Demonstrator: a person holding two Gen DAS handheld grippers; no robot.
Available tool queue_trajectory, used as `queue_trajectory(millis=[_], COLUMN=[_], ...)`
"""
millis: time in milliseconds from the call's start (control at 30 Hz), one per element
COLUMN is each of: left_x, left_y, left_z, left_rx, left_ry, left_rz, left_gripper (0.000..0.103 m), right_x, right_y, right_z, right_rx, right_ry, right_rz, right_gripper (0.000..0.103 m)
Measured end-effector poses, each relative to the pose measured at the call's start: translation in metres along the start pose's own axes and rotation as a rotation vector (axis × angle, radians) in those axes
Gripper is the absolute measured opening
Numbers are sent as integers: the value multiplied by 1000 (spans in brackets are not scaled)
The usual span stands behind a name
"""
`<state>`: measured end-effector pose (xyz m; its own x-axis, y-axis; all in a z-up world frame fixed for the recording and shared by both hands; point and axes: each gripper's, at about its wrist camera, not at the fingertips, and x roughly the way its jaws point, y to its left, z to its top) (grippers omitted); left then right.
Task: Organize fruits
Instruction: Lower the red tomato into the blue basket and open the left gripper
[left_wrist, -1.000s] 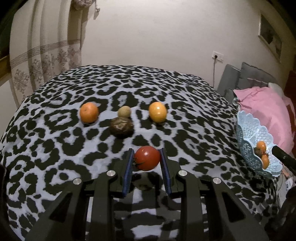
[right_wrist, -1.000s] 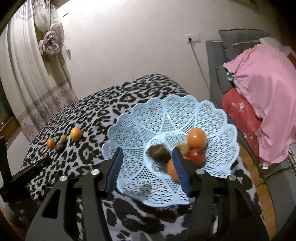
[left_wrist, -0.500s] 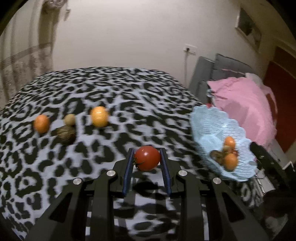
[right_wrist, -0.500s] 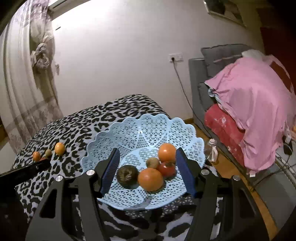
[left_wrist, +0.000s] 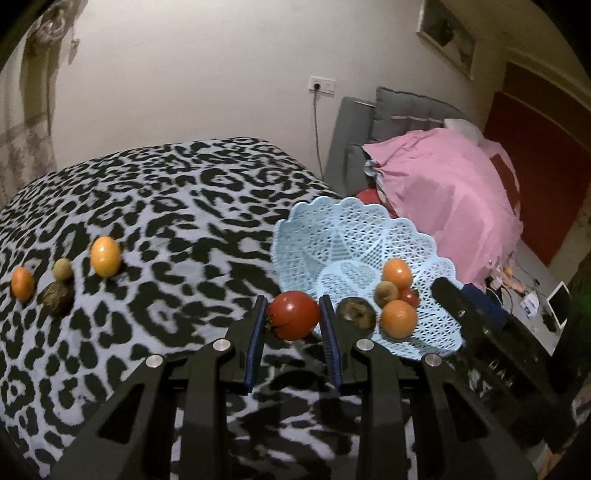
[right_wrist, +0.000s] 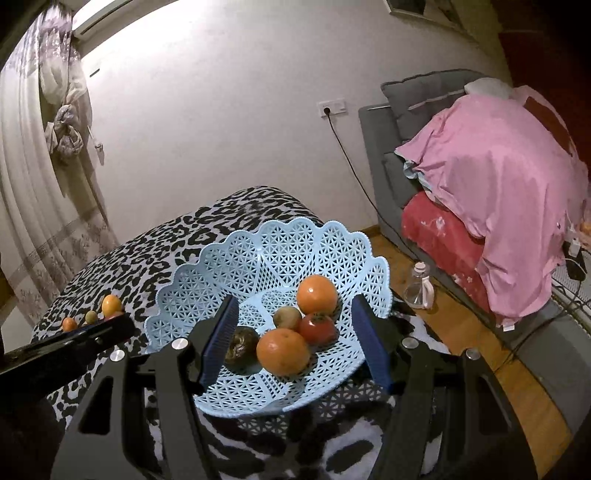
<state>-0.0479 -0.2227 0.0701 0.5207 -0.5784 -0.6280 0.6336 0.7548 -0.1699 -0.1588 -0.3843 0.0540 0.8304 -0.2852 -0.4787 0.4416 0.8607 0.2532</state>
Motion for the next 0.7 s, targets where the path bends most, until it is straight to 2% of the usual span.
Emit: queue_trajectory(millis=[300, 333, 367, 433, 700], left_x=[15, 16, 17, 18, 16], left_y=[-23, -23, -22, -20, -8], left_z=[3, 3, 2, 1, -1], left_rx=[54, 51, 47, 42, 13], left_ry=[17, 23, 27, 27, 29], left_rz=[-53, -57, -59, -53, -39], left_gripper=[30, 33, 40, 45, 48], right_x=[3, 3, 4, 5, 7], right_y=[-2, -2, -2, -3, -3], right_z=[-2, -2, -2, -3, -3], right_rx=[10, 11, 13, 18, 25], right_ry=[11, 12, 14, 19, 26], right_rz=[7, 7, 7, 9, 9], right_gripper=[66, 66, 66, 66, 67])
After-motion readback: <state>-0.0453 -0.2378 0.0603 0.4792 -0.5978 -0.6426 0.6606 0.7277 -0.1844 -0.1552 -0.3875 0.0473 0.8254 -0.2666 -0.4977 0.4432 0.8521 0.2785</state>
